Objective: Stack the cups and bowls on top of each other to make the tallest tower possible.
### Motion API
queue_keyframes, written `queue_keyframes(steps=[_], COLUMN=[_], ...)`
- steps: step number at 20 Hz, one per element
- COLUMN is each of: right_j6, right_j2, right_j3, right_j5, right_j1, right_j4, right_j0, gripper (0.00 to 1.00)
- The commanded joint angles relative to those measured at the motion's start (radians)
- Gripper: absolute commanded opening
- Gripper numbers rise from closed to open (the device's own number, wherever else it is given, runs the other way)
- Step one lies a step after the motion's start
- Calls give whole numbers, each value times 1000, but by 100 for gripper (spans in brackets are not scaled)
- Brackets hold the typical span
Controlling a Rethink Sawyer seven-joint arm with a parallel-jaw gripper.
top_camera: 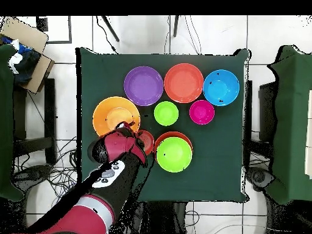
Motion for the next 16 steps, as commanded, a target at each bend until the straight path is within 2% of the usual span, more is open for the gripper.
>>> queue_keyframes(steps=[1, 16], right_j6=[90, 100], right_j2=[90, 33], right_j3=[-91, -134], right_j5=[120, 149], right_j1=[24, 79], right_j4=[60, 113], right_j0=[20, 74], gripper=[100, 100])
